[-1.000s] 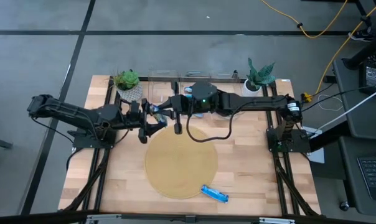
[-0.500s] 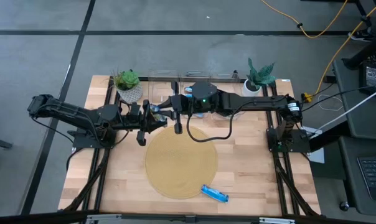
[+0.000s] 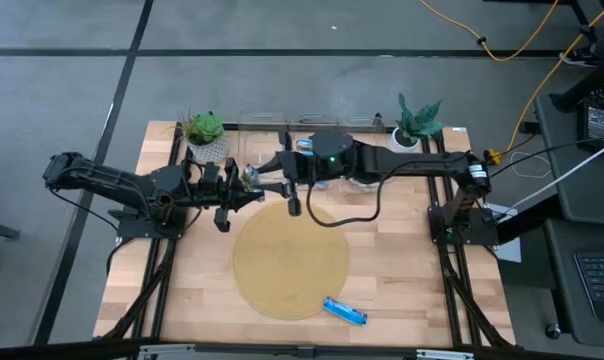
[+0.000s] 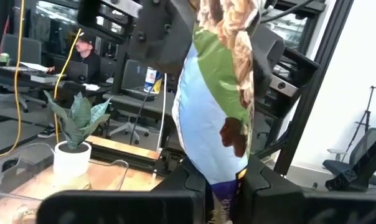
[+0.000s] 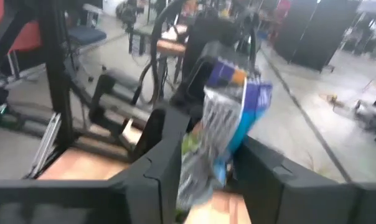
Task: Pick and place Granola Bars by type
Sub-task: Put the top blue granola bar into the left transparent bin
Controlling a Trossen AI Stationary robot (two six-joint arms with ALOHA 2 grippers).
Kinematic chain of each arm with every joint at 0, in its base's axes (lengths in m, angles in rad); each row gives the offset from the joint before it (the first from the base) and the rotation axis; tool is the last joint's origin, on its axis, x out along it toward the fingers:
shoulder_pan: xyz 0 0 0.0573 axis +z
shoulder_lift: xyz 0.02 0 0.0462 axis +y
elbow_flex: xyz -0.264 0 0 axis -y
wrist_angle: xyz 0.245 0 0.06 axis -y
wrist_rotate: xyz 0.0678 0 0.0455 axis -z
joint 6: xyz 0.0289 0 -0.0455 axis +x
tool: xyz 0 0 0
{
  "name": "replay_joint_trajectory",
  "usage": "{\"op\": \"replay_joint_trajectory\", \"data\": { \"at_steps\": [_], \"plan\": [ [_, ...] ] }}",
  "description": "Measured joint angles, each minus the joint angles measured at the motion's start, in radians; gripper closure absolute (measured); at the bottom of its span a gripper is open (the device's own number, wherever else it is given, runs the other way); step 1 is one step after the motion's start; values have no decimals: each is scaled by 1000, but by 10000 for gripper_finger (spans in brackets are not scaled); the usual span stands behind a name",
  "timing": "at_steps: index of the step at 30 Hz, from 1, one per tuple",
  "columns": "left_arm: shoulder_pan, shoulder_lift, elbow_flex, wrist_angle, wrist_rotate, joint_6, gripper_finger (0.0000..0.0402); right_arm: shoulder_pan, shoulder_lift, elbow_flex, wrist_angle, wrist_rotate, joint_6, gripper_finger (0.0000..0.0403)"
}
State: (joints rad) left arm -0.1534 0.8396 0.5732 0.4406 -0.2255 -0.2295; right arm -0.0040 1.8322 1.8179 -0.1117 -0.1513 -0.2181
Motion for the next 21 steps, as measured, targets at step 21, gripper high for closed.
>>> {"op": "replay_joint_trajectory", "data": {
  "at_steps": [21],
  "plan": [
    [0, -16, 5, -22, 10, -21, 380, 80, -374, 0, -570, 363, 4, 274]
  ]
}}
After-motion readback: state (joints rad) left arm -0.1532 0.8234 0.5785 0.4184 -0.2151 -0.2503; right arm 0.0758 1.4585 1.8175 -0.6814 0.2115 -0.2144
